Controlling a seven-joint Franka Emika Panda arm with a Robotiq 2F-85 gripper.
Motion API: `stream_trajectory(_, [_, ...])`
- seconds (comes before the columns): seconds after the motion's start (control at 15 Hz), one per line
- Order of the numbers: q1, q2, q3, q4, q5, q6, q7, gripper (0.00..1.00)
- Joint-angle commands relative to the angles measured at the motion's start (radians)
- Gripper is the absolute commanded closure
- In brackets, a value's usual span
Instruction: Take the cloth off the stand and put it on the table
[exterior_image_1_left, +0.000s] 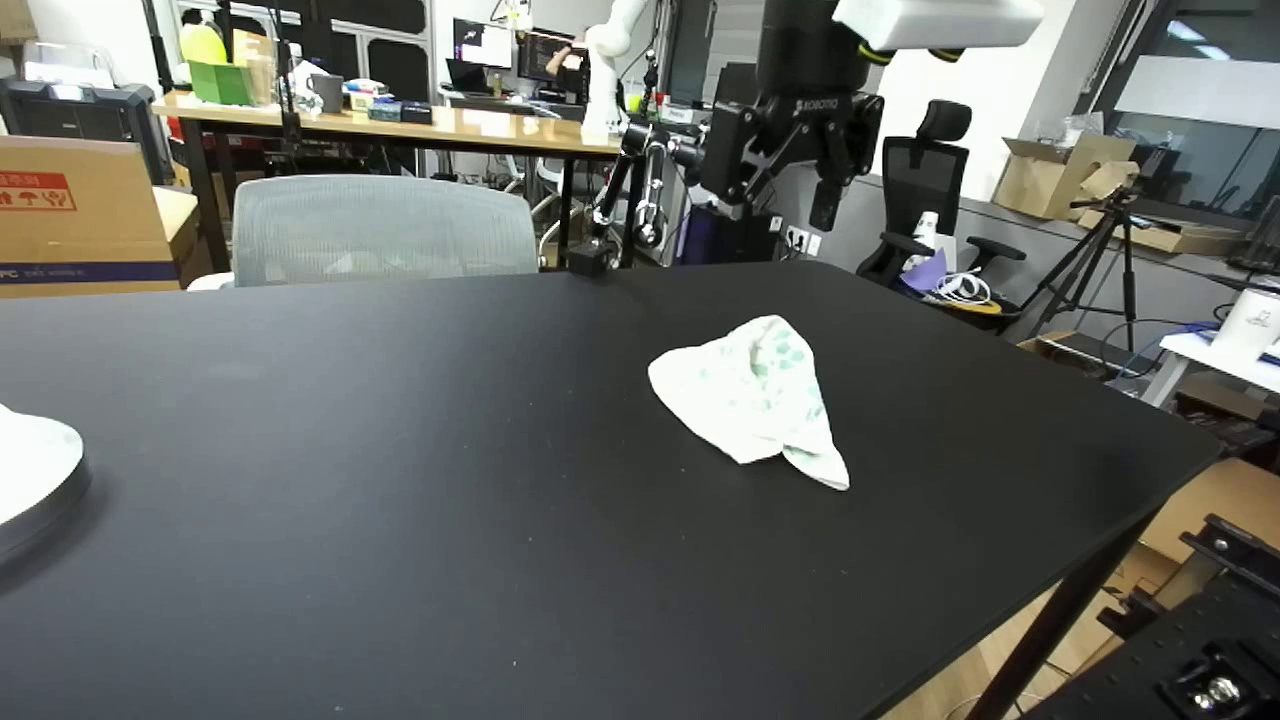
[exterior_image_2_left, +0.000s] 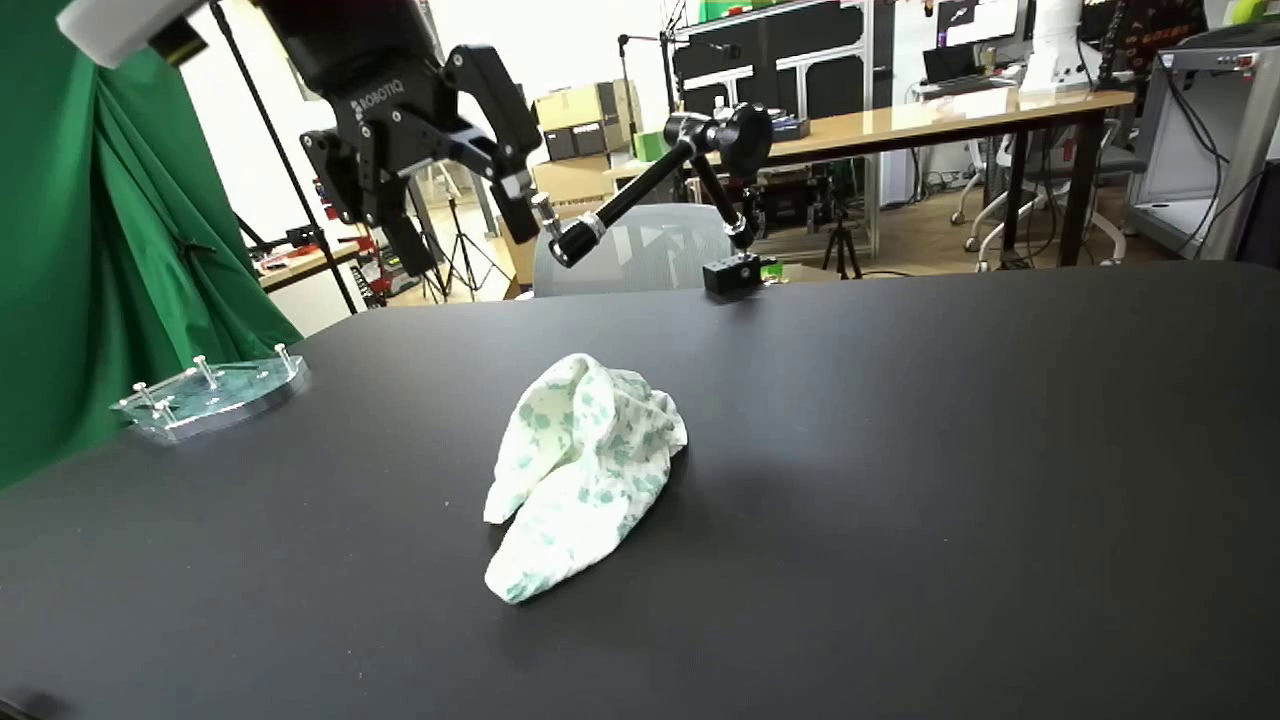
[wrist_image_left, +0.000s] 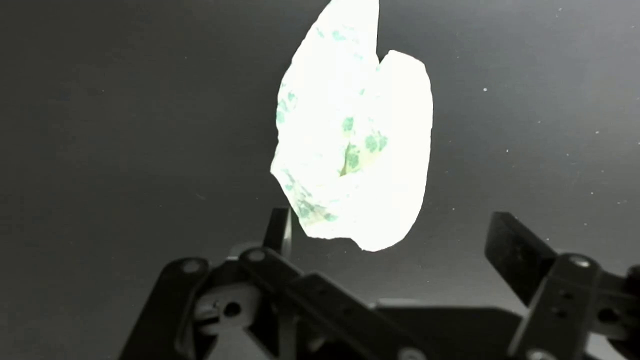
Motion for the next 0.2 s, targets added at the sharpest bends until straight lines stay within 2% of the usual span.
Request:
stream_trajectory(0.0, [0.015,-0.052,-0.005,0.013,0.026,-0.073,-0.016,0.0])
stream_trajectory(0.13, [0.016,-0.065,-0.004,0.016,0.026,-0.093,-0.021,0.0])
